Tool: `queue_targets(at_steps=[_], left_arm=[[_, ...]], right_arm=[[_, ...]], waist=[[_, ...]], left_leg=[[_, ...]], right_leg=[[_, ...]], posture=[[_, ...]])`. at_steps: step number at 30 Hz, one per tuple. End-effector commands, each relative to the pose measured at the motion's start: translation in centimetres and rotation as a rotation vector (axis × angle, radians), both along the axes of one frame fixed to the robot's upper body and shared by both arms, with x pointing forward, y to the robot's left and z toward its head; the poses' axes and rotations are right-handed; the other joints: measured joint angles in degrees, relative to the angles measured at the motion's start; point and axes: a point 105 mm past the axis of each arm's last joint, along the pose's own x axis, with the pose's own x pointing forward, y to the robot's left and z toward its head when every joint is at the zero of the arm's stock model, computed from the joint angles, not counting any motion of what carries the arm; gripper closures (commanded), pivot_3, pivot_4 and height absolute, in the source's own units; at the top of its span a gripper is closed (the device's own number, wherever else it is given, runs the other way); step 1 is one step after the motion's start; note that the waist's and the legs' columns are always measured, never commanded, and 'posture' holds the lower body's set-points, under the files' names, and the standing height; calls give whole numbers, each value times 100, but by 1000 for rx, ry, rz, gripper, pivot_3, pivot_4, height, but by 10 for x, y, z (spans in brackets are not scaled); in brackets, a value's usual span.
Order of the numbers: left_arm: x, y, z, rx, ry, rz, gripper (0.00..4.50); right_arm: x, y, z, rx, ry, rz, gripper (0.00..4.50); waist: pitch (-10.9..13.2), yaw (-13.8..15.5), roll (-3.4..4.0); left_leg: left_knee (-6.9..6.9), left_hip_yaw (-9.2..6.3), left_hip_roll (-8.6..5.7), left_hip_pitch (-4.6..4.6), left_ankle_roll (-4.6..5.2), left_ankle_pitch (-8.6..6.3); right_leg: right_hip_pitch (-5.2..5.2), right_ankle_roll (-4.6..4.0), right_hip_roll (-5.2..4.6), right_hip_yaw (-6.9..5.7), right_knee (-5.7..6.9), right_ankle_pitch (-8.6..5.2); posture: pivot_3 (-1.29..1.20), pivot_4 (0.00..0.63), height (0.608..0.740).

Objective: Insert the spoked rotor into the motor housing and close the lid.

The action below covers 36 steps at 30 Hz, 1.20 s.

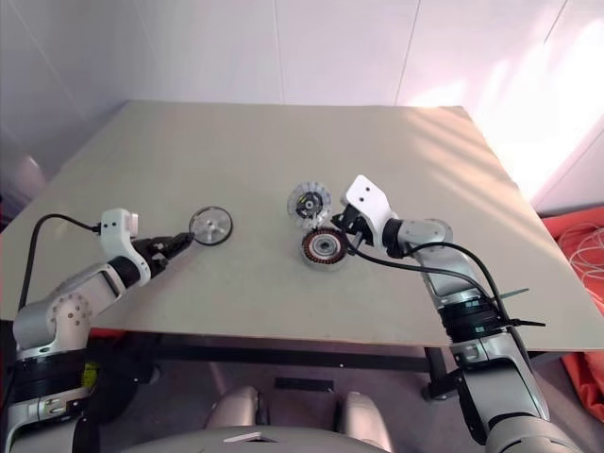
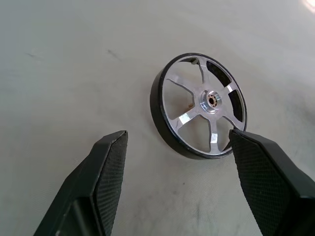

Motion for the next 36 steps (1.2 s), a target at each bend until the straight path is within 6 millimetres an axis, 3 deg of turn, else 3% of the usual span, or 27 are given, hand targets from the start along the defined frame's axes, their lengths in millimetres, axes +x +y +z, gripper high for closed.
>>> queue_targets(at_steps=[1,7,15,26,36], left_arm=[[12,-10,6,-43,-17,-21,1016],[27,-13,-4,-55,21,9,1016],[29,-10,-9,-56,42,20,1016],[27,-43,-9,-166,49,-102,1016],[30,-53,-10,-192,46,-122,1016]], right_arm=[[1,5,17,13,-60,21,4398],[4,1,20,15,-71,-4,4398],[4,-2,20,13,-74,-17,4398],[4,0,20,17,-74,-11,4398],[5,0,20,16,-76,-18,4398]], waist=[[0,3,0],[0,0,-1],[1,1,-2],[1,38,-1],[1,50,-2]], left_leg=[[0,-1,0,0,0,0],[0,-3,0,0,0,0],[0,-6,0,-2,1,0],[0,-11,-2,-1,0,0],[0,-16,-2,-1,1,1]], right_leg=[[1,0,0,-1,0,0],[2,0,0,-3,0,0],[3,-1,0,-8,-2,-1],[13,-1,-8,-23,-6,-1],[17,-1,-11,-33,-10,-1]], posture=[[0,0,740],[0,0,740],[0,0,740],[0,0,740],[0,0,740]])
